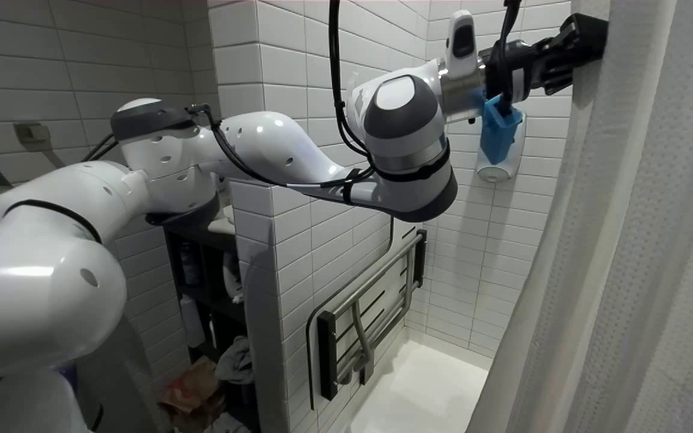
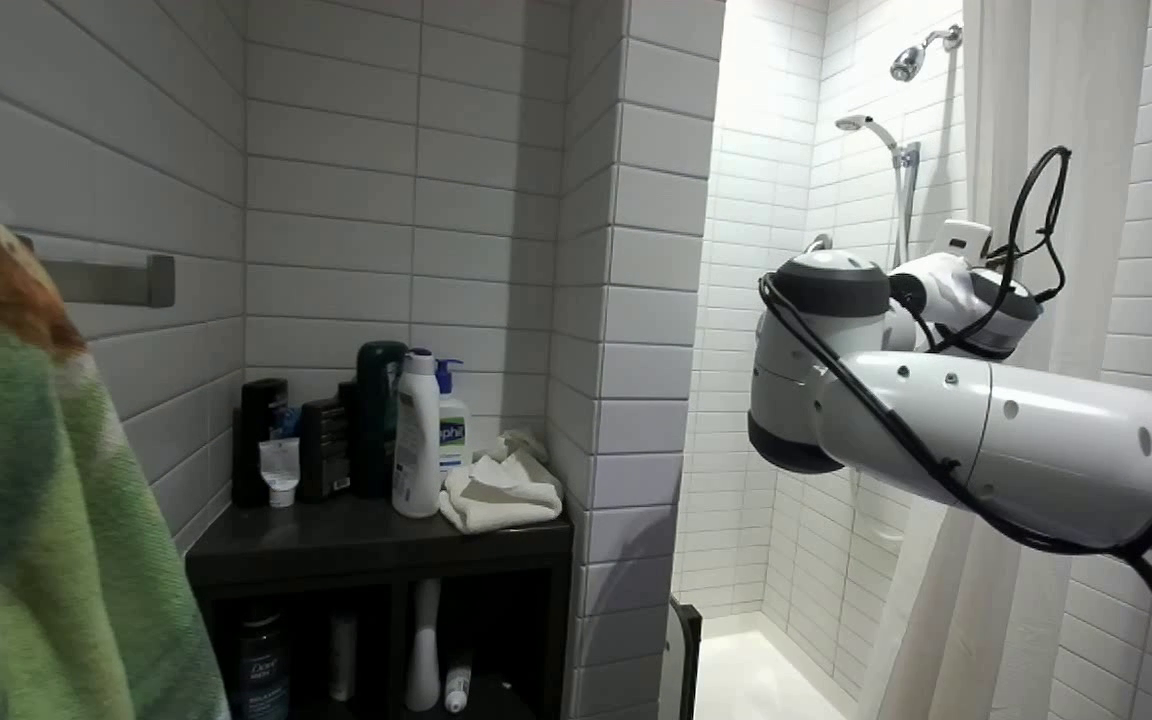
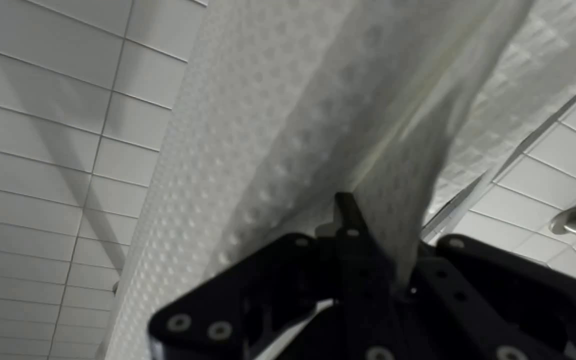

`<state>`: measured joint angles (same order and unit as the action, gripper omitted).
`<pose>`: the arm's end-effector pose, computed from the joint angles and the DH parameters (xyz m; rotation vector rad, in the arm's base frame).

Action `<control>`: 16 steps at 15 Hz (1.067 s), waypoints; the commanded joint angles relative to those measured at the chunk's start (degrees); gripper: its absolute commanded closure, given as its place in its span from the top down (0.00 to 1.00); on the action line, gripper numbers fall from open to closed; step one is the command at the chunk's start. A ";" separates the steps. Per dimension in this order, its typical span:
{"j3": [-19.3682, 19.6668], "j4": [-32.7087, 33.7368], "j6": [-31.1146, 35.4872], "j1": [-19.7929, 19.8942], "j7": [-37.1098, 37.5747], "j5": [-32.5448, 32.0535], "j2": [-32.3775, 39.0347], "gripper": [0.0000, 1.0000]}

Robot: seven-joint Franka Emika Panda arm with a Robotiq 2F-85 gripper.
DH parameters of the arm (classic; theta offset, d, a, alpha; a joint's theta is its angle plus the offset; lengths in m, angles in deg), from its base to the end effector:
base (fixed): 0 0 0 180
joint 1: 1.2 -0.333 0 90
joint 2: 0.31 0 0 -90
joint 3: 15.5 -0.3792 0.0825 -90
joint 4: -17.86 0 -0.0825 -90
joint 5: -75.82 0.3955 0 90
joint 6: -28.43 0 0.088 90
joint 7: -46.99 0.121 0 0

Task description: Slide the white shower curtain to the right

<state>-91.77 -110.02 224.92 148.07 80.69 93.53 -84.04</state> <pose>0.4711 -0.3729 0.5319 1.2148 -0.6489 1.0041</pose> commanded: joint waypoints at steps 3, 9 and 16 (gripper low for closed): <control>0.21 -0.54 -1.97 1.29 -4.53 1.69 -0.24 0.00; -0.08 -1.89 -3.29 0.64 -6.79 1.57 0.85 0.00; 0.51 -3.65 -7.05 0.66 -8.52 0.52 1.49 0.00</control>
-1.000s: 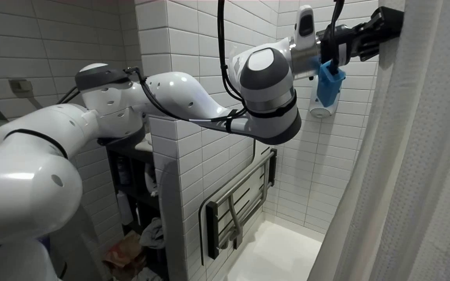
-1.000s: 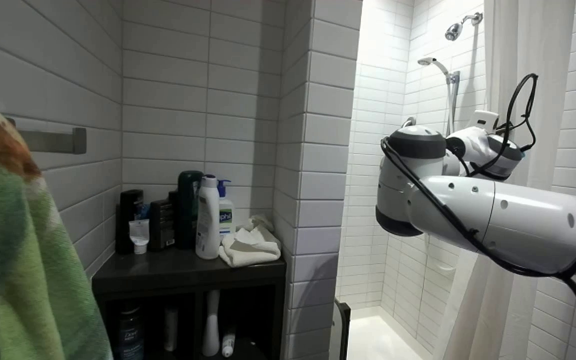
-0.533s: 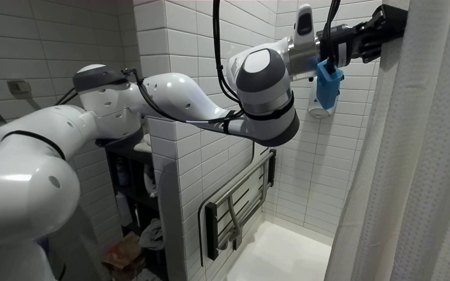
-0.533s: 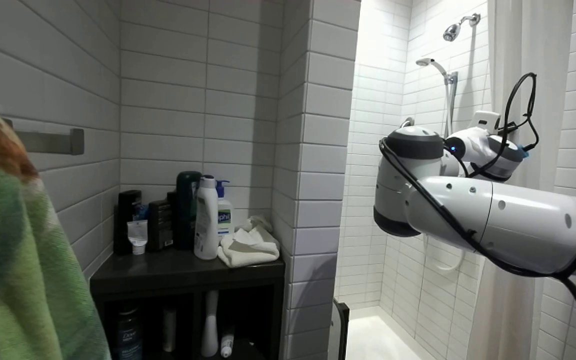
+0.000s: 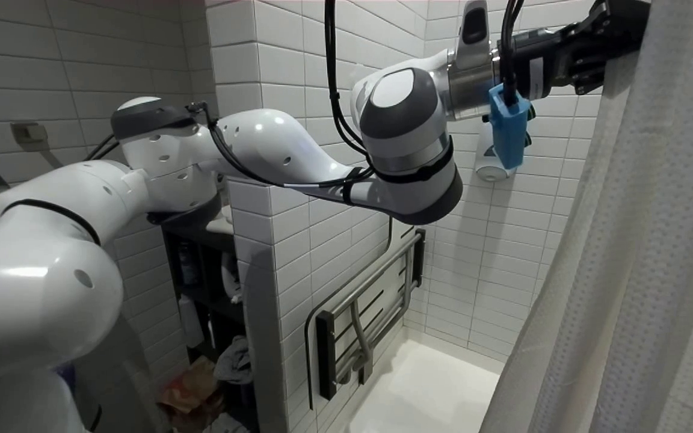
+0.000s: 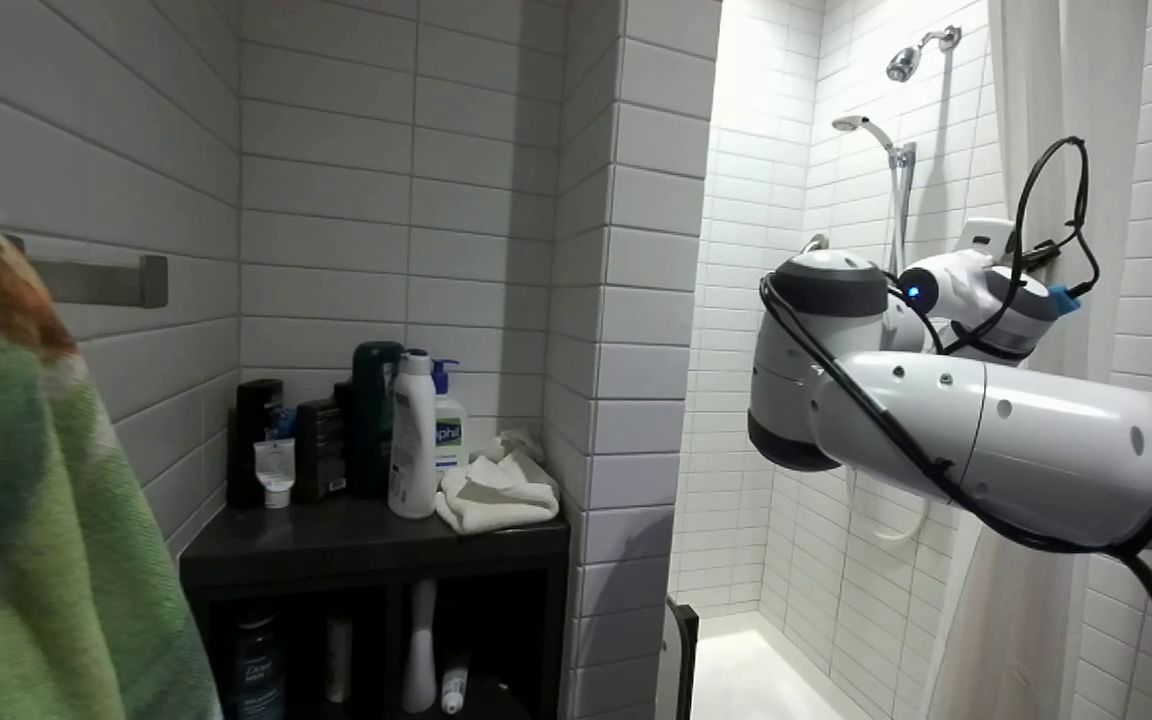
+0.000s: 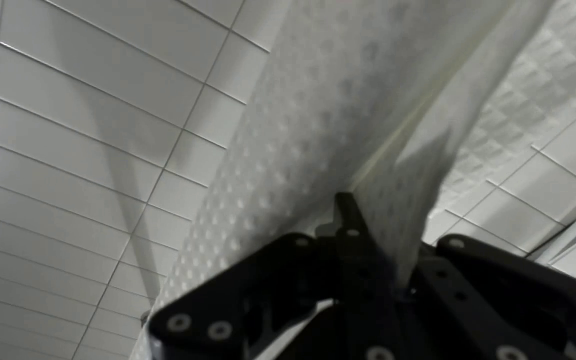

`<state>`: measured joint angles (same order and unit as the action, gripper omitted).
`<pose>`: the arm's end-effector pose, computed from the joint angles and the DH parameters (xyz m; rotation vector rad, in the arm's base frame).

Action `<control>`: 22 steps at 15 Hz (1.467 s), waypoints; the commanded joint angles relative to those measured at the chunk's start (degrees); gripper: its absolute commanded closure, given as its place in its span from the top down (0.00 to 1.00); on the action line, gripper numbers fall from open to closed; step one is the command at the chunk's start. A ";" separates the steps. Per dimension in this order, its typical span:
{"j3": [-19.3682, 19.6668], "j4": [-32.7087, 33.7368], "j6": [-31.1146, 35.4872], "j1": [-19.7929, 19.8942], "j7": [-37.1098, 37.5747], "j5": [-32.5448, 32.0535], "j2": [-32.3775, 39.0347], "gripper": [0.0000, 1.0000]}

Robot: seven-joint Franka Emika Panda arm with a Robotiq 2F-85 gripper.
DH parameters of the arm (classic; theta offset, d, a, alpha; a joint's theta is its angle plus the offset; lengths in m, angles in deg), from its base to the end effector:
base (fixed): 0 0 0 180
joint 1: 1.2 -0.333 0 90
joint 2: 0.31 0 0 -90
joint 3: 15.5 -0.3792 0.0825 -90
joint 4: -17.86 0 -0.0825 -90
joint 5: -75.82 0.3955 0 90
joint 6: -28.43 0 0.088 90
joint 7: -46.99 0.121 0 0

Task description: Slide the white shower curtain to the right

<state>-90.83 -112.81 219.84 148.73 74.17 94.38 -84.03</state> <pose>0.4298 -0.3904 0.5346 1.2001 -0.7059 0.8208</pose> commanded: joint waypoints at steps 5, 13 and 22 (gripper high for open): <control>-0.84 -0.02 -6.41 0.05 -3.37 -1.89 4.04 0.00; -1.39 4.54 -19.44 0.10 -4.59 -4.61 8.17 0.00; -1.81 7.14 -25.20 0.14 -3.64 -5.22 11.50 0.00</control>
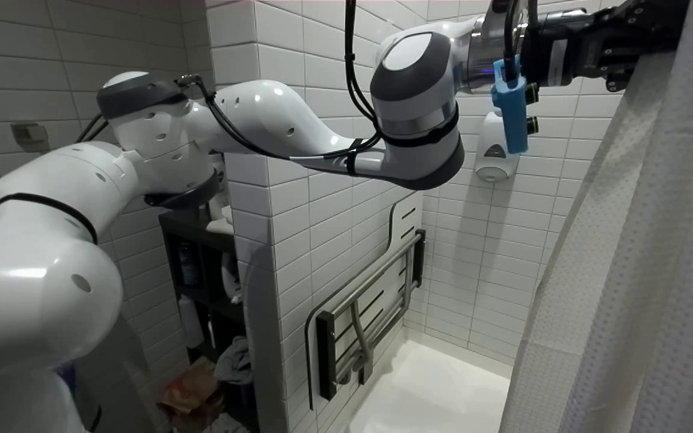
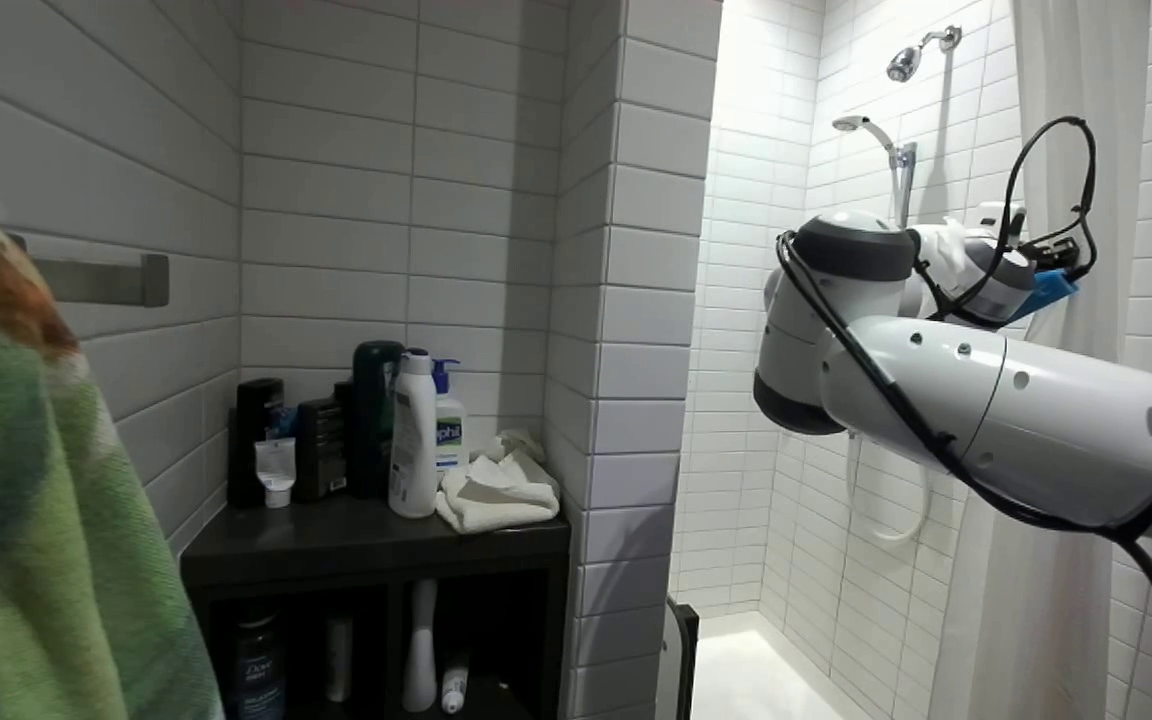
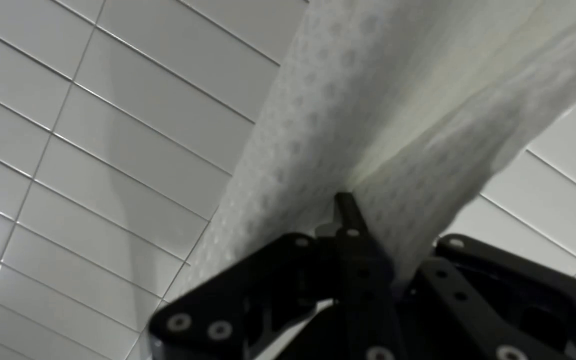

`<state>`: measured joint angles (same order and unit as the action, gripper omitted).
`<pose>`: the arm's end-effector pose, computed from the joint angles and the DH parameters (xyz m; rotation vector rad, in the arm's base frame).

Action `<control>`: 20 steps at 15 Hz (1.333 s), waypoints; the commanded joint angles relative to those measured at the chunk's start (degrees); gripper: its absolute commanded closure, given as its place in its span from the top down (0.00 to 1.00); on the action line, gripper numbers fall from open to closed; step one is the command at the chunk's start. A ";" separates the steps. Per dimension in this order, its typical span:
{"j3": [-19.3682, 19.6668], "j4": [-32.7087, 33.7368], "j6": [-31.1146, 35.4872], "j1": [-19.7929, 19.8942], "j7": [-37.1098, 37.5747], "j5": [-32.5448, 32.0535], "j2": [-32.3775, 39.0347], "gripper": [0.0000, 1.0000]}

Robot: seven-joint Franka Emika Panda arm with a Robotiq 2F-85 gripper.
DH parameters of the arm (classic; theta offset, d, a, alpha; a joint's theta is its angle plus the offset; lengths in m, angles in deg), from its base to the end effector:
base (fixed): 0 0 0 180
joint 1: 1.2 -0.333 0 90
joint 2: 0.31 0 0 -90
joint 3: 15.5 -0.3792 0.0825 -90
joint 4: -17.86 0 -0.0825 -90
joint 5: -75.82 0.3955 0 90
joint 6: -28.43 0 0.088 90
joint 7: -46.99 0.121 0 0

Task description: Slide the white shower curtain to the right

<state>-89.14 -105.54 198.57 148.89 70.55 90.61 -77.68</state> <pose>0.4292 -0.4177 0.5610 1.2793 -0.9464 0.6022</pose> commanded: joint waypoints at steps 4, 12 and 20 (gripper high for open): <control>-3.34 0.13 -5.00 -0.03 0.19 -1.36 6.38 0.00; -2.68 0.64 -8.35 -0.02 0.98 -1.45 7.39 0.00; -2.95 -3.14 -7.56 0.37 4.71 -5.74 6.98 0.00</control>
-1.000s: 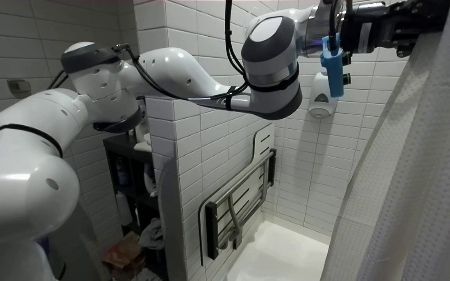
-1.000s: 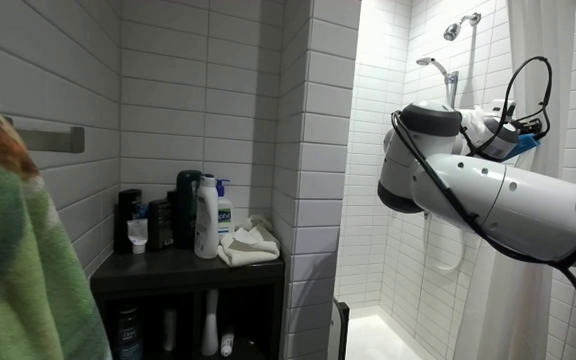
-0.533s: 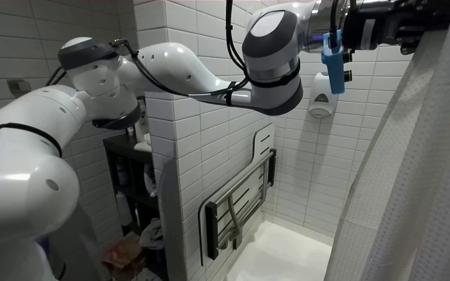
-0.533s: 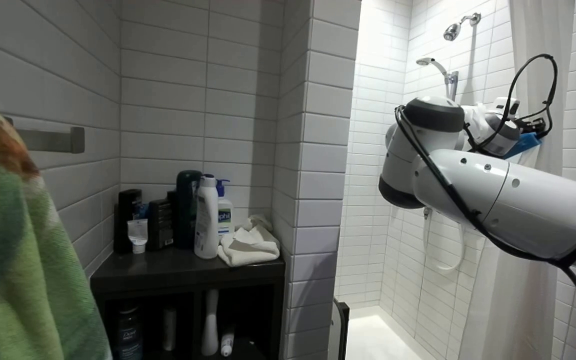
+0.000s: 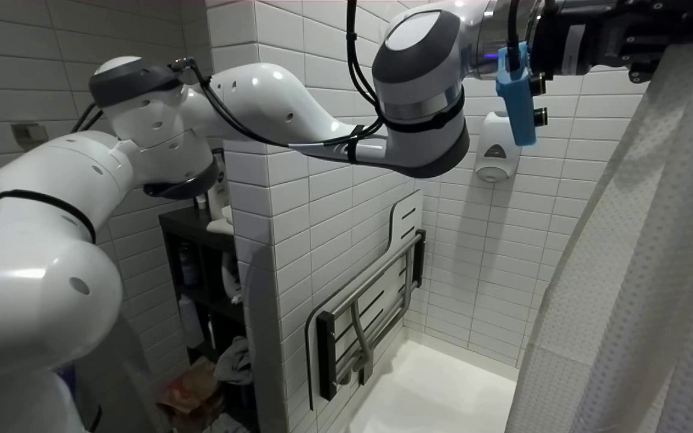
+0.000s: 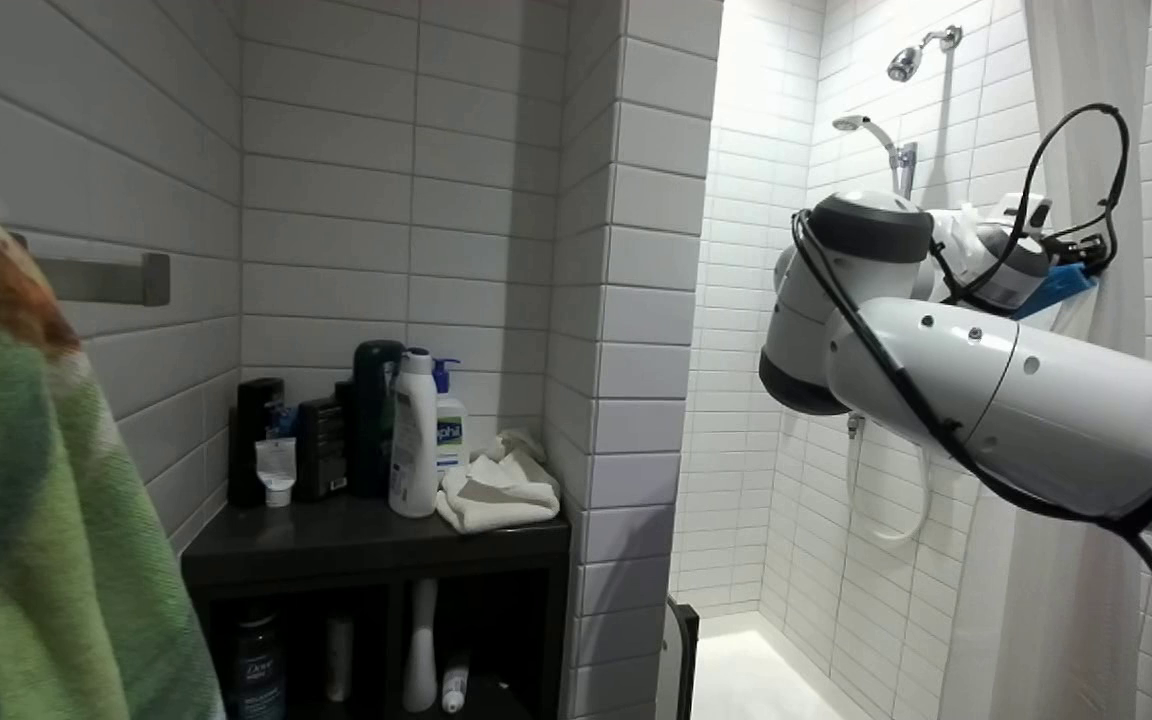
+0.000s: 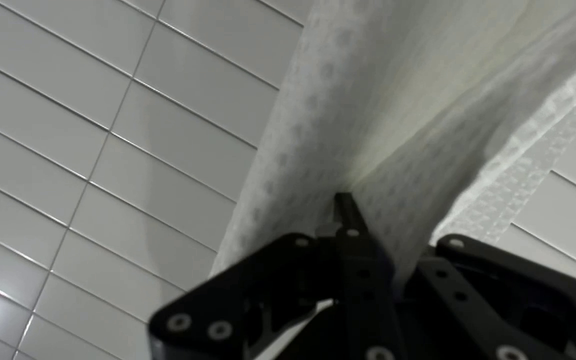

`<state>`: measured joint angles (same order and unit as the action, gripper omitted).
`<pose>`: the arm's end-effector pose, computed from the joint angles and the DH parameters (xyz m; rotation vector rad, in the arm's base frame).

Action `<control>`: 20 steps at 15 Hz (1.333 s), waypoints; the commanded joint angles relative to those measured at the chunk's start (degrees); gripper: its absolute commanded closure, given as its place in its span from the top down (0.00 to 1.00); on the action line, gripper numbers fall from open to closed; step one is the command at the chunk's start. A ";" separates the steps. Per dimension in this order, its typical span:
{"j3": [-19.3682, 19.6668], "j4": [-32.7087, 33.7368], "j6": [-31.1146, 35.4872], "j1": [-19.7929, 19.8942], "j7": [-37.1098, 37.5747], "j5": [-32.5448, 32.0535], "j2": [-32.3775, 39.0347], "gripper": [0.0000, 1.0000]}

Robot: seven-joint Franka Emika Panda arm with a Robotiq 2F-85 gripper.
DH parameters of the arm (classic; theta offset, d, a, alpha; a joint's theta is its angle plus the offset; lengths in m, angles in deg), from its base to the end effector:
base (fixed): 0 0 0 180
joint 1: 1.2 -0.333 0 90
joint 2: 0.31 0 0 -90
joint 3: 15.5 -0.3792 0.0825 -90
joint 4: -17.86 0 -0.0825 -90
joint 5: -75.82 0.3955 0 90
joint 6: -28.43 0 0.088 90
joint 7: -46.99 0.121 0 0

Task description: Slide the white shower curtain to the right

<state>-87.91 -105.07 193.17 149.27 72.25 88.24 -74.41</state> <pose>0.4044 -0.4296 0.5743 1.2692 -1.0694 0.5529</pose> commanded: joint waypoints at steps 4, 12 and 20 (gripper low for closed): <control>-3.94 -1.36 -3.24 0.20 3.04 -2.00 4.27 0.00; -5.79 -2.98 -1.37 -4.79 4.36 1.31 4.98 0.64; -5.99 -3.19 -1.49 -5.19 4.40 1.23 4.97 0.64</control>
<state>-93.95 -108.34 191.75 144.16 75.81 90.61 -69.83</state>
